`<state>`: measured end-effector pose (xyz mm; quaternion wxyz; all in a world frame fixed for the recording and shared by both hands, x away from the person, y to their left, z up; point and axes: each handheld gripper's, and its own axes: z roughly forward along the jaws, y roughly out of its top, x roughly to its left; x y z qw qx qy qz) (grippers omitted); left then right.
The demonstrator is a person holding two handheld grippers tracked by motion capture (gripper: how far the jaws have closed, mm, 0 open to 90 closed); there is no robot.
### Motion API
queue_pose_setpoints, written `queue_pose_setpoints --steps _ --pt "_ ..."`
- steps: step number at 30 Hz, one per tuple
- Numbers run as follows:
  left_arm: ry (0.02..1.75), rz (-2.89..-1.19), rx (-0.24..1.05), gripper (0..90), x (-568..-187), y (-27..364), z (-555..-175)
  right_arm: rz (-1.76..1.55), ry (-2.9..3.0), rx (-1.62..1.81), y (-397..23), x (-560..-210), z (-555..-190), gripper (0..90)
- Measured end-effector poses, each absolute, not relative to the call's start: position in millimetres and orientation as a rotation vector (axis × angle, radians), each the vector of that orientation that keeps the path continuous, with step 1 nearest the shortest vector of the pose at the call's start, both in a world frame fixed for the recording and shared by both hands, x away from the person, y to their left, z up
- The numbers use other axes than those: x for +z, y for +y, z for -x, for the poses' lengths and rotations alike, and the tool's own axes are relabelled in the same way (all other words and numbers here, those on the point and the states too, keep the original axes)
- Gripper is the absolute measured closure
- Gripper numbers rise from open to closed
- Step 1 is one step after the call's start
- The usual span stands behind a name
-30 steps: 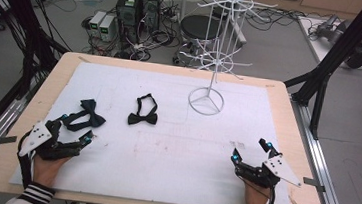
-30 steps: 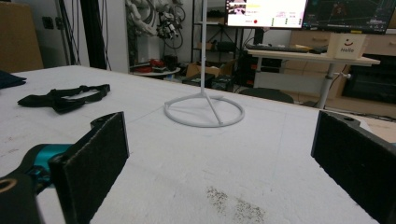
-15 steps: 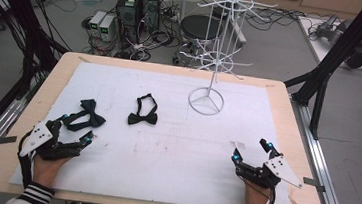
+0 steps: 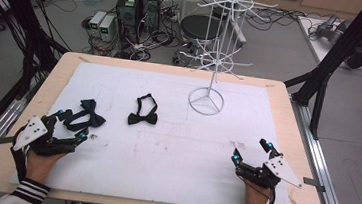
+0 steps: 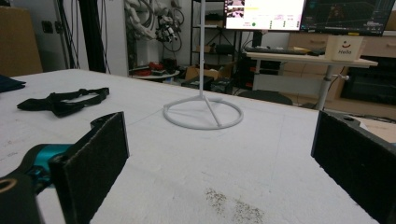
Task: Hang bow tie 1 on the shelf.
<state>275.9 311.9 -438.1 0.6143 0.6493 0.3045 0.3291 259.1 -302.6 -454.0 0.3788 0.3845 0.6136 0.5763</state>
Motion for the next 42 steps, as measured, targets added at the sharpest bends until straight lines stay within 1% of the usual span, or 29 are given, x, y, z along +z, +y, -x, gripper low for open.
queue_pose_setpoints --steps 9,14,25,35,42 --pt "0.657 -1.586 0.764 14.4 -415 318 -284 -0.983 1.566 1.475 -303 -454 -259 3.3" --pt "0.592 -1.698 0.742 14.4 -394 316 -300 -0.977 1.560 1.478 -303 -454 -258 3.3" --pt "0.540 -1.830 0.721 14.8 -377 313 -325 -0.979 1.552 1.484 -304 -454 -258 3.3" --pt "0.536 -1.904 0.638 14.9 -363 320 -350 -0.984 1.550 1.490 -304 -455 -258 3.3" --pt "0.511 -2.004 0.586 14.9 -355 316 -366 -0.973 1.543 1.492 -305 -455 -258 3.3"
